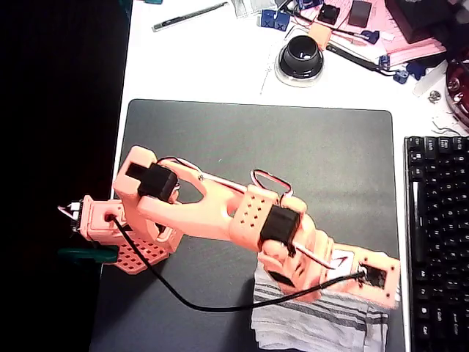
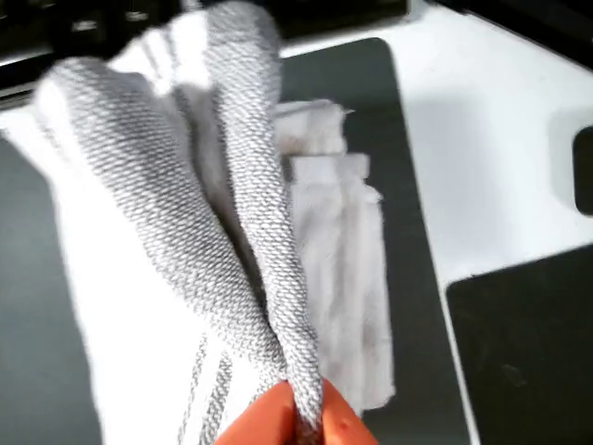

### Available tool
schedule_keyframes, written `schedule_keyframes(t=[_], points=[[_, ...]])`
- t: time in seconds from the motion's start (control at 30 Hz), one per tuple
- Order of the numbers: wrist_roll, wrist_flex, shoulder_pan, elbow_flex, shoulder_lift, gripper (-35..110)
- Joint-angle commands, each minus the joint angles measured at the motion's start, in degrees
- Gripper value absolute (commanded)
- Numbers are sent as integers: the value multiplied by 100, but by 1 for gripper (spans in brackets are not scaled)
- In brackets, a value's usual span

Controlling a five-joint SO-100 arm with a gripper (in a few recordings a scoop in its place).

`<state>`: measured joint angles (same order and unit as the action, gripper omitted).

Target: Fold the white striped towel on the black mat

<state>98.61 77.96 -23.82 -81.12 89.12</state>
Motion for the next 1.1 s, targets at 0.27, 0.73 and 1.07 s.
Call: schedule_keyframes(t=[0.27,0.73,1.07], points=[[527,-1099,-826,141,-1441,0],[668,-1556,-914,-316,-1371,14],[571,-53,-501,193,62,13]])
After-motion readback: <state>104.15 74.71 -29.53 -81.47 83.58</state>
